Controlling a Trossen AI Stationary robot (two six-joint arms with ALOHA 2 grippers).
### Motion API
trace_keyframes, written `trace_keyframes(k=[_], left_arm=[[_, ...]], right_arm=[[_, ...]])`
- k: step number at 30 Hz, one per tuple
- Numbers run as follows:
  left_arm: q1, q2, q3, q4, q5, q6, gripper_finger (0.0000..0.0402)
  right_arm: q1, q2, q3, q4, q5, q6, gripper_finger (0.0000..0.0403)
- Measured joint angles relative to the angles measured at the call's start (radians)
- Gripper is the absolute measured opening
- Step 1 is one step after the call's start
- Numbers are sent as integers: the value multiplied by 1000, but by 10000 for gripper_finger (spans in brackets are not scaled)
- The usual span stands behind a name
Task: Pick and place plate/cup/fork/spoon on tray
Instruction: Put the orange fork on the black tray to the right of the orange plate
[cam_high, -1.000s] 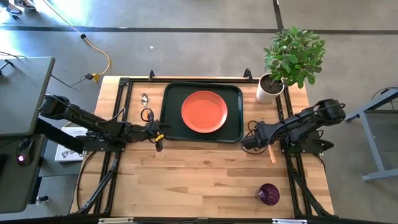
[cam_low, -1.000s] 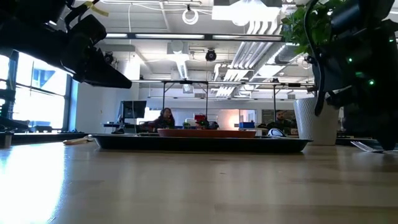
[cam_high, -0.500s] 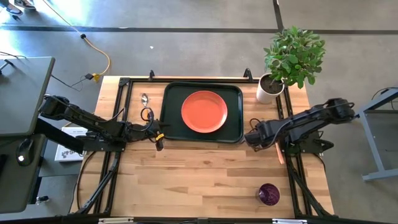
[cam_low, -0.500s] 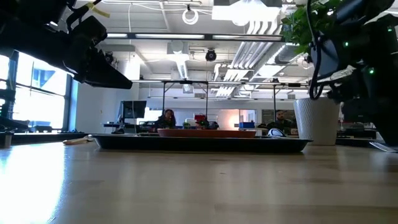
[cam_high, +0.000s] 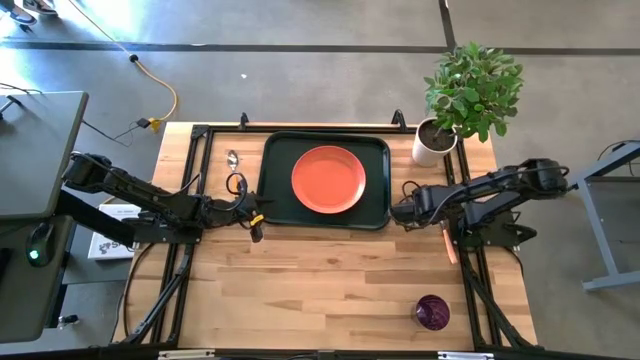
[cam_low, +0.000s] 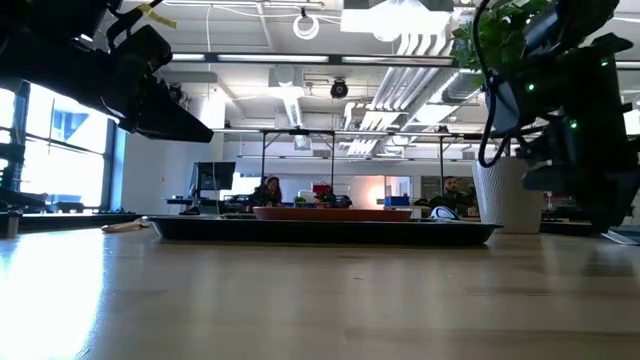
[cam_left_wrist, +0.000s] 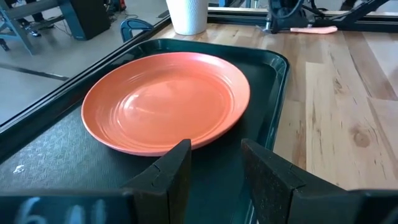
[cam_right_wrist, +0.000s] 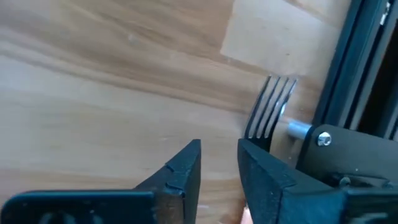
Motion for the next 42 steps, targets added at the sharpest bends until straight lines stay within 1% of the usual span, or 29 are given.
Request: trace_keyframes(k=[4, 8, 11, 14, 17, 19, 23, 25, 28, 31, 34, 38, 42], left_arm=[[0, 0, 0, 2, -9, 0, 133], [0, 0, 0, 7, -15, 1, 133], [0, 0, 0, 7, -29, 1, 133], [1, 0, 0, 6, -31, 1, 133], [0, 0, 0, 4, -31, -5, 133], [0, 0, 0, -3, -31, -18, 133], [0, 0, 0, -8, -14, -27, 133], [0, 0, 0, -8, -5, -41, 133], [0, 0, 0, -8, 0, -50, 133], [0, 0, 0, -4, 1, -51, 133], [0, 0, 0, -4, 0, -50, 133], [0, 0, 0, -1, -5, -43, 133], [0, 0, 0, -2, -6, -43, 133]], right_arm=[[-56, 51, 0, 0, -39, -41, 83], [-114, 70, 22, 10, -40, -102, 80], [-140, 70, 84, -3, -5, -154, 80], [-163, 70, 164, -124, 60, -184, 80], [-185, 69, 220, -277, 111, -171, 80], [-202, 69, 226, -321, 85, -173, 79], [-213, 78, 188, -288, -76, -221, 75], [-198, 101, 167, -263, -142, -235, 72], [-172, 164, 139, -241, -198, -247, 65], [-149, 248, 130, -250, -197, -254, 57], [-146, 325, 132, -255, -171, -266, 46], [-147, 392, 135, -214, -160, -311, 34], [-146, 426, 132, -207, -163, -335, 26]])
